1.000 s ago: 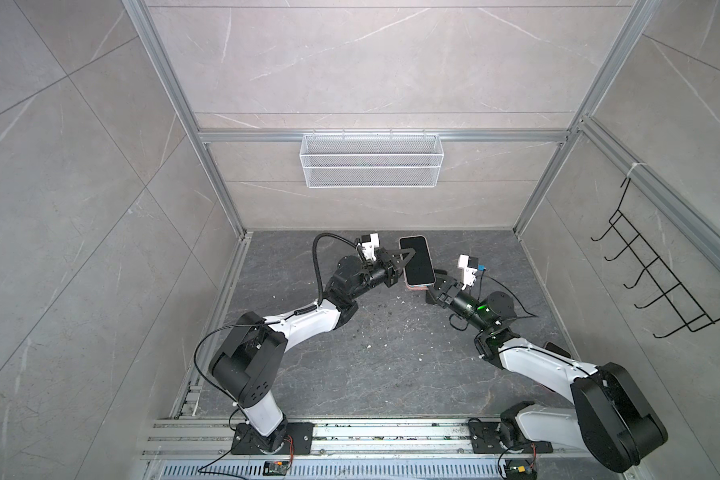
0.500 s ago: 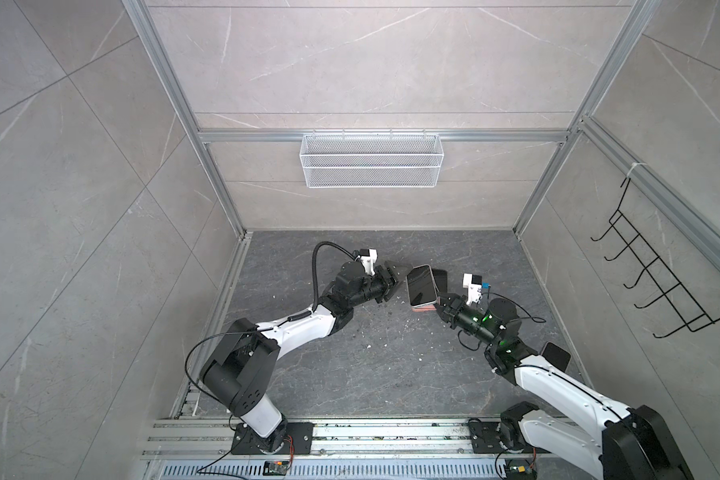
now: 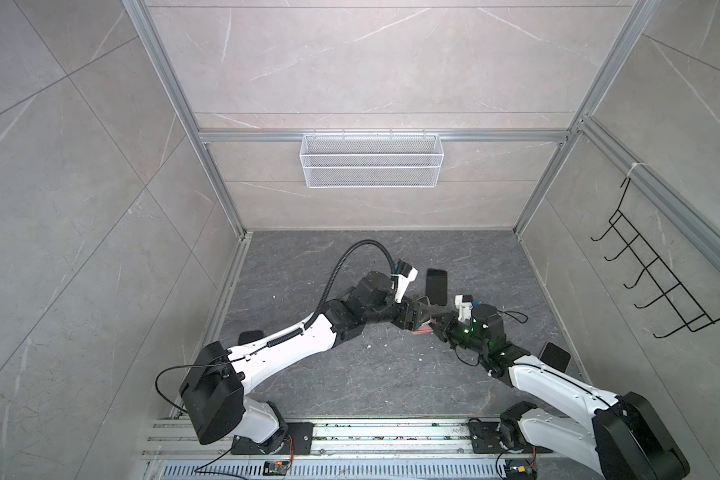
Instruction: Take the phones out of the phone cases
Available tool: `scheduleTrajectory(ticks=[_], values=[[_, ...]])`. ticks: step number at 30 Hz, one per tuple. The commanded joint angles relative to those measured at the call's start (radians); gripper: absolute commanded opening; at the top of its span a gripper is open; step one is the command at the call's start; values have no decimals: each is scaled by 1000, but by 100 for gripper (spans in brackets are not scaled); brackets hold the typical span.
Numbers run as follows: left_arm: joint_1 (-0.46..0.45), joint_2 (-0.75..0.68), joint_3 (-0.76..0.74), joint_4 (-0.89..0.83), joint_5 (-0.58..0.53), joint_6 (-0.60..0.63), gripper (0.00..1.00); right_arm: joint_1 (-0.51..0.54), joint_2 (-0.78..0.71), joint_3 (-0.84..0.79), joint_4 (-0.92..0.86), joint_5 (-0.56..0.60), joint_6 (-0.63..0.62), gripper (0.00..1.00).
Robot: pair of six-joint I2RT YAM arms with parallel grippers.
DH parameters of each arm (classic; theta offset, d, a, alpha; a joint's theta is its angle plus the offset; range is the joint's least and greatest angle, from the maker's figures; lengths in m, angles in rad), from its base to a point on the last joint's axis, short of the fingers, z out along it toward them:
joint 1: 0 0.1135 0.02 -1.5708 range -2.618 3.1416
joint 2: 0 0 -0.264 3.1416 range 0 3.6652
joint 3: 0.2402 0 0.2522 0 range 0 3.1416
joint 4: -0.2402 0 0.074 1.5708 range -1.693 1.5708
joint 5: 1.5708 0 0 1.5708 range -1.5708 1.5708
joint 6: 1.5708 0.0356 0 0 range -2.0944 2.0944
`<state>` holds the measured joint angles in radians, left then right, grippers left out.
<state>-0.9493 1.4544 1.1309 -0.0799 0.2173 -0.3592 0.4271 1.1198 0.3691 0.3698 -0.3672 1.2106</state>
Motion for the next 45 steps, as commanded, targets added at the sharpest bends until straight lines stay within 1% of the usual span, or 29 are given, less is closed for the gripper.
scheduleTrajectory(ticks=[1, 4, 9, 12, 14, 21, 24, 27, 30, 32, 34, 37, 44, 45], values=[[-24, 27, 58, -164, -100, 228, 77, 19, 13, 29, 57, 15, -21, 0], [-25, 55, 58, -167, -149, 251, 74, 33, 16, 25, 60, 32, -22, 0], [-28, 98, 59, -163, -144, 265, 72, 44, 18, 18, 64, 37, -20, 0], [-34, 118, 55, -150, -109, 271, 72, 52, 23, 16, 67, 41, -19, 0], [-36, 133, 53, -140, -113, 273, 71, 57, 30, 13, 79, 43, -16, 0], [-56, 185, 74, -155, -223, 290, 66, 80, 32, 1, 92, 55, -6, 0], [-72, 215, 86, -166, -288, 305, 58, 94, 25, -11, 102, 66, 4, 0], [-88, 225, 69, -147, -335, 315, 46, 116, 16, -18, 99, 83, 6, 0], [-112, 210, 33, -106, -363, 326, 27, 142, 12, -29, 98, 109, 13, 0], [-136, 196, 8, -81, -409, 339, 15, 157, 21, -34, 102, 124, 14, 0], [-151, 178, -18, -61, -438, 343, 5, 166, 31, -39, 120, 134, 17, 0], [-186, 133, -68, -10, -509, 352, 0, 176, 43, -44, 133, 148, 16, 0], [-272, -10, -150, 37, -684, 399, 0, 185, 71, -35, 96, 192, 2, 0], [-284, -30, -155, 36, -722, 411, 0, 186, 77, -31, 88, 196, 1, 0]])
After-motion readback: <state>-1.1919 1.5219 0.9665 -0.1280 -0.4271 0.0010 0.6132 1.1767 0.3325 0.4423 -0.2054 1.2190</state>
